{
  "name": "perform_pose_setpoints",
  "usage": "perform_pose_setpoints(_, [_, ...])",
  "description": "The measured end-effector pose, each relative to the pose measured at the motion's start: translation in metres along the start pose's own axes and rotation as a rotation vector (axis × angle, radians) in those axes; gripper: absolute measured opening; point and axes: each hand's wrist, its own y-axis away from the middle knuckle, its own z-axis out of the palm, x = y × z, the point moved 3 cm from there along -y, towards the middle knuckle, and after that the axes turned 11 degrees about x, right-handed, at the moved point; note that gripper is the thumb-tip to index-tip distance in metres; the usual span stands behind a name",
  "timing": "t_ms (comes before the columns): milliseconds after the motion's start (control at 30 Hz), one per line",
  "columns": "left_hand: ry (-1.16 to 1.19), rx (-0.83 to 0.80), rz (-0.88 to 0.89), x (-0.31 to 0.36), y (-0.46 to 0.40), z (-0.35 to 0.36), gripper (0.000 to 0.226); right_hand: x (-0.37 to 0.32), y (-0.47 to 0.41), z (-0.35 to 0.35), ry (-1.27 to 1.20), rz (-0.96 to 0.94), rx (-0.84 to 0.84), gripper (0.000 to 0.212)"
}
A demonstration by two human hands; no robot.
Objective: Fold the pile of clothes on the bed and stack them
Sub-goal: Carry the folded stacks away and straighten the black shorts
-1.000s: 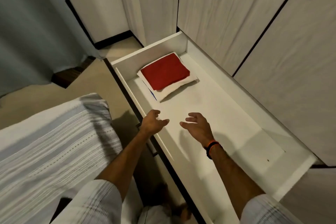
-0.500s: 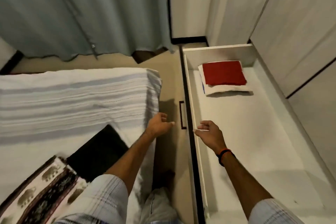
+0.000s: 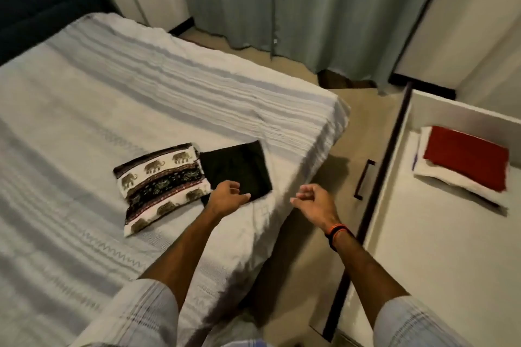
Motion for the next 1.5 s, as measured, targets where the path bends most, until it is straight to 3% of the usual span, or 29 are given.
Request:
perform_pose_setpoints(333, [0.203, 0.199, -0.341, -0.146, -0.065, -0.122, 0.048, -0.064, -0.012, 0.189, 0.234, -0.092, -0.319, 0.044])
perform_pose_setpoints(433, [0.227, 0.227, -0.4, -0.177, -0.097, -0.148, 0.042, -0.08, -0.022, 0.241, 0.292, -0.088, -0.354, 0.044])
perform_pose_setpoints(733, [0.302, 0.237, -0.493, -0.244, -0.203, -0.184, 0.063, -0.102, -0.084, 0.37, 0.414, -0.046, -0.381, 0.055])
perform_pose_setpoints(867, [0.32, 0.291, -0.515, -0.273, -0.246, -0.189, 0.089, -0.108, -0.116, 0.408, 0.417, -0.037, -0.359, 0.062])
perform_pose_setpoints(1000, [0.379, 0.354, -0.581, -0.304, -0.283, -0.186, 0.089, -0.09, -0.149, 0.448, 0.466, -0.03, -0.331, 0.065])
perform_pose_setpoints(1100, [0.459, 0.324, -0.606, -0.333, -0.302, -0.172, 0.116, -0.073, -0.165, 0.464, 0.488, -0.003, -0.34, 0.07])
perform_pose_setpoints(1267, [0.549, 0.319, -0.629, -0.33, -0.312, -0.174, 0.109, -0.054, -0.177, 0.479, 0.427, 0.095, -0.323, 0.079])
perform_pose_setpoints(1433, [0.673, 0.134, -0.674, -0.321, -0.32, -0.17, 0.093, -0.047, -0.185, 0.486, 0.338, 0.228, -0.318, 0.098])
perform_pose_setpoints(1500, [0.689, 0.098, -0.697, -0.318, -0.324, -0.165, 0.103, -0.045, -0.187, 0.488, 0.329, 0.244, -0.323, 0.108])
